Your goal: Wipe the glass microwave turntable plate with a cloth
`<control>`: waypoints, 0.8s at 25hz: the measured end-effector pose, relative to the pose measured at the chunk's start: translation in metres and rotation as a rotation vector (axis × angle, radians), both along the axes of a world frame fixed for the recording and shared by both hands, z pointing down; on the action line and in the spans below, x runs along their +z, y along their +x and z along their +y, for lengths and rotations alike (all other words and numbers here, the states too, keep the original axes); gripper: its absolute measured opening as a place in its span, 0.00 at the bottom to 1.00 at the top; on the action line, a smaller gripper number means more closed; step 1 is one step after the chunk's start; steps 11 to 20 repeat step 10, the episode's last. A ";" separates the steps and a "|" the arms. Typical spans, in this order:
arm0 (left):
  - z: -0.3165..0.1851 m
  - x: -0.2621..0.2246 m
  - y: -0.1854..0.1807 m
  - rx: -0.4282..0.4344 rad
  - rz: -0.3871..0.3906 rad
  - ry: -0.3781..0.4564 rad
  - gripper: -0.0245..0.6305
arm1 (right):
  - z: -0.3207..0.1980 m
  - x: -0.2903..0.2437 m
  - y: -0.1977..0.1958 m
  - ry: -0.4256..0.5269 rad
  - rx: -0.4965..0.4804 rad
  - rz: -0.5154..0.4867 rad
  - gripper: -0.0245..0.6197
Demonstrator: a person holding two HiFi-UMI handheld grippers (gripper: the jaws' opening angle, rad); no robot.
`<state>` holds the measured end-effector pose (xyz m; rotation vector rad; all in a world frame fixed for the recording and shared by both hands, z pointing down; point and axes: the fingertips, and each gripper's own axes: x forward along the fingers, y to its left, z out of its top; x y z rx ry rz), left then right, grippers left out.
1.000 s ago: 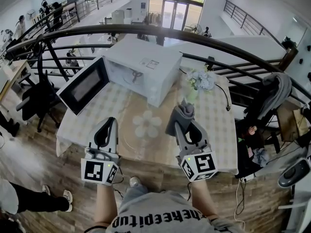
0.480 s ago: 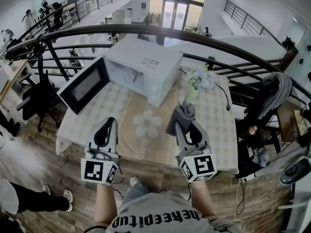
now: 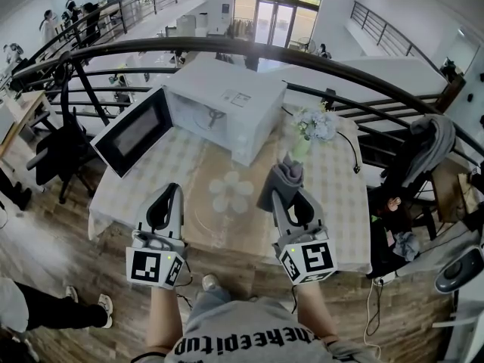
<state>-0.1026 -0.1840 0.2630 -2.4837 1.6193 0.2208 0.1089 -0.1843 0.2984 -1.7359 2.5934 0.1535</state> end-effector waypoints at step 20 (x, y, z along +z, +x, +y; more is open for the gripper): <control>0.000 0.002 -0.002 -0.003 -0.001 0.001 0.07 | 0.000 -0.001 -0.003 0.006 -0.001 -0.007 0.23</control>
